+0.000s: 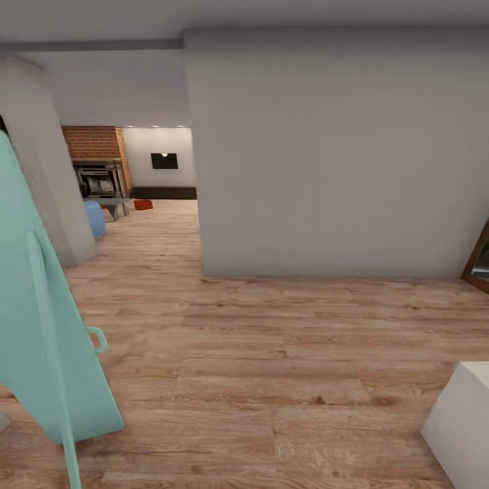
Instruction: Move the two storage containers from the living room to the garage. In the garage, place one container on the floor and stack the other container on top of it (either order is fine).
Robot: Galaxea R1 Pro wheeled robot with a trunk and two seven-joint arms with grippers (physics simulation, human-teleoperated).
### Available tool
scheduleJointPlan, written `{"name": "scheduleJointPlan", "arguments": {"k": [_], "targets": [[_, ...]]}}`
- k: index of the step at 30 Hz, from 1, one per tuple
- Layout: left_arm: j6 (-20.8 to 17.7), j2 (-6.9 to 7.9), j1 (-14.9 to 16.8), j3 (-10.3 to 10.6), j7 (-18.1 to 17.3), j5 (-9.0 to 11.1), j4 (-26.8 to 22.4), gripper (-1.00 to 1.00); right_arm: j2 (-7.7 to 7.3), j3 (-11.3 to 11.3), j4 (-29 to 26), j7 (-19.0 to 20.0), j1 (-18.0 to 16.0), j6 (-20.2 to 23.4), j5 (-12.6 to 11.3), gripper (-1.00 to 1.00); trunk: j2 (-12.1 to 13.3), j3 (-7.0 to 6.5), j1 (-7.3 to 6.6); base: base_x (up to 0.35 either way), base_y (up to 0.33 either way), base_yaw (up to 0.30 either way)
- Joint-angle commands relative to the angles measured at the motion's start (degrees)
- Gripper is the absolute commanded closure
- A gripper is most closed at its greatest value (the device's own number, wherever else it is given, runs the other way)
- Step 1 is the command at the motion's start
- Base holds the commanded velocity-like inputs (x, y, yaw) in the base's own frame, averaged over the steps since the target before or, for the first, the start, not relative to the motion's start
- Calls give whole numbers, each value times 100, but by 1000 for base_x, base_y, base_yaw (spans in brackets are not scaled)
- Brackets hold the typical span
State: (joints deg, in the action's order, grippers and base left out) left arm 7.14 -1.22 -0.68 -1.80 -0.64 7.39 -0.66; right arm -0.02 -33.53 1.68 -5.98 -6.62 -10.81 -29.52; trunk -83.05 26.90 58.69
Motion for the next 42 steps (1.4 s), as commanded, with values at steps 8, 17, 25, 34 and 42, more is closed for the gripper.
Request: {"name": "scheduleJointPlan", "arguments": {"k": [8, 17, 25, 34, 42], "targets": [[20, -1, -2, -11, -7, 42, -11, -100, 4, -45, 16, 0, -6, -27, -45, -100, -2, 5, 3, 322, 0, 0], [24, -1, -5, -5, -7, 38, -10, -100, 2, -48, 17, 0, -6, -9, -45, -100, -2, 5, 3, 322, 0, 0], [24, -5, -5, -4, -7, 40, -13, -100, 1, -43, 17, 0, -6, -1, -52, -100, -2, 5, 3, 322, 0, 0], [24, -1, -5, -5, -7, 43, -13, -100, 2, -47, 17, 0, -5, 0, -46, -100, -2, 5, 3, 322, 0, 0], [27, -1, -6, -5, -7, 43, -11, -100, 2, -45, 17, 0, -6, 0, -54, -100, -2, 5, 3, 322, 0, 0]]}}
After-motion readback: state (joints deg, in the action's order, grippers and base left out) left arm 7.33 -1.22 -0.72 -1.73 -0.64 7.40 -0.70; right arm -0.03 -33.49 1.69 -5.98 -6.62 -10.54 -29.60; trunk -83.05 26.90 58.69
